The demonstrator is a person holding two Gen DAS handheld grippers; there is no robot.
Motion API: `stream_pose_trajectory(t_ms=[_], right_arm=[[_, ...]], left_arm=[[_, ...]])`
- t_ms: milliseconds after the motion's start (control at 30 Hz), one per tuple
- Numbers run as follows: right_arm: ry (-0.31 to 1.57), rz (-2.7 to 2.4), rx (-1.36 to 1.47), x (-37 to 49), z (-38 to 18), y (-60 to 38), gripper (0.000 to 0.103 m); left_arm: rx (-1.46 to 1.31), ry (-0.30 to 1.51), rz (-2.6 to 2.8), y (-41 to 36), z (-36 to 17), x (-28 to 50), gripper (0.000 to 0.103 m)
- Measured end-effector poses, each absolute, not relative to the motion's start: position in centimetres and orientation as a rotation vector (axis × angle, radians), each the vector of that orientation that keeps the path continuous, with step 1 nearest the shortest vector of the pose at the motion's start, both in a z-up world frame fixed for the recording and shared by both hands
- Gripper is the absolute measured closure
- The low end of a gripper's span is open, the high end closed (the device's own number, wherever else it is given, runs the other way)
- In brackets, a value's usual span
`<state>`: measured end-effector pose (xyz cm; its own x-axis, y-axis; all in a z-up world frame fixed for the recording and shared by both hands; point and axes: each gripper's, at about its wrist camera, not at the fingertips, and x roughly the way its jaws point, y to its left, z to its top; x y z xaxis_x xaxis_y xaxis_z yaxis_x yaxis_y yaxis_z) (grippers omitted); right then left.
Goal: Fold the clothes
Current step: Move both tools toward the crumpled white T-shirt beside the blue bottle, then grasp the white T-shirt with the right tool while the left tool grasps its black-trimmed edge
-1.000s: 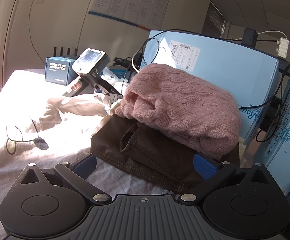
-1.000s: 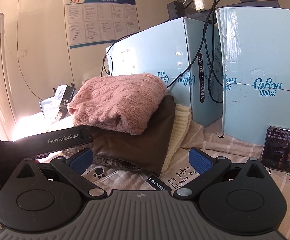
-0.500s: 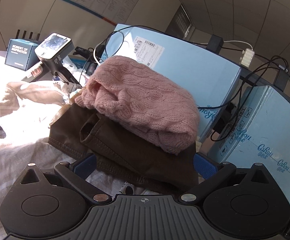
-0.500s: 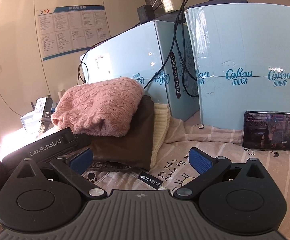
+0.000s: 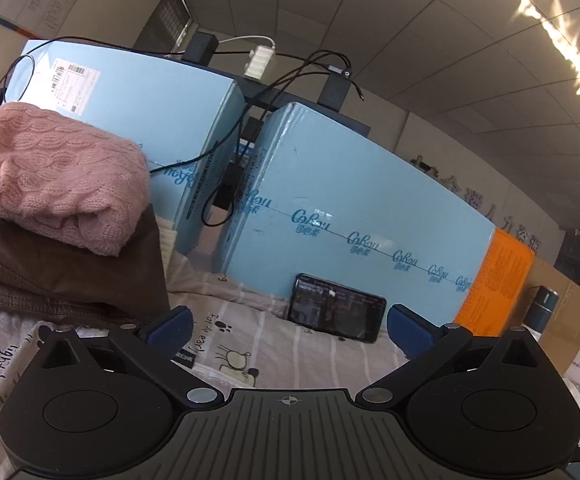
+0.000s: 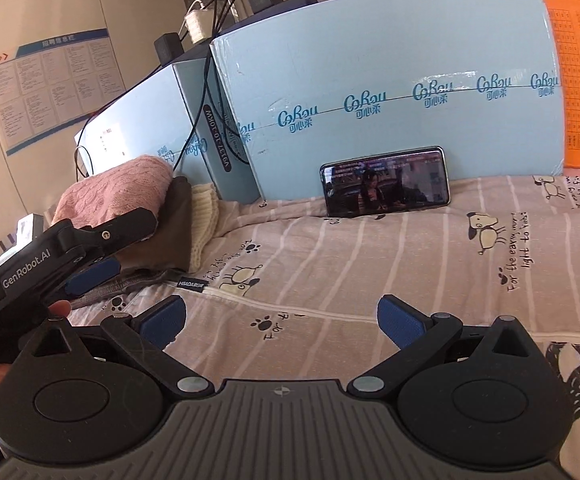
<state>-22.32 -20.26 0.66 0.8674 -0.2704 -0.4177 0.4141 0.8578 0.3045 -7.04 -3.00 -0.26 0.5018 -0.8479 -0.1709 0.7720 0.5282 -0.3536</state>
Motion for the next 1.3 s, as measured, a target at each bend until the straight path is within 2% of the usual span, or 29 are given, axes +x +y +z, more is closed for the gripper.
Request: stream_pose_trajectory(t_ms=[233,533,833,967,1133,1300], right_arm=[[0.298,-0.427,0.358,-26.4,1.1,-20.5,0.000],[0.227,-0.538,0.361,-33.2,1.5,-23.5,0.000],[0.211,-0.804,0.362,-42.4,-0.2,-28.8,0.000],[0.241,-0.904,0.330,-45.4,-0.7,-31.8,0.000],[0.362,-0.895,0.203,-46.0,-0.7,-35.0,0.000],[0.514,-0.823,0.127,-42.8,-1.1,-38.2,0.000]], left_arm=[[-0.204,0.419,-0.956,-3.5,0.1,-10.4,0.000],[-0.105,0.388,-1.155,-6.3,-0.9,-15.2,0.000],[-0.048,0.540,-1.441,-11.9,-1.8,-17.5,0.000],[-0.012,0.630,-1.497,-15.4,-2.1,-18.1,0.000],[0.001,0.652,-1.496,-19.1,-2.2,-18.9,0.001],[-0.003,0.699,-1.482,-22.2,-2.7,-19.5,0.009]])
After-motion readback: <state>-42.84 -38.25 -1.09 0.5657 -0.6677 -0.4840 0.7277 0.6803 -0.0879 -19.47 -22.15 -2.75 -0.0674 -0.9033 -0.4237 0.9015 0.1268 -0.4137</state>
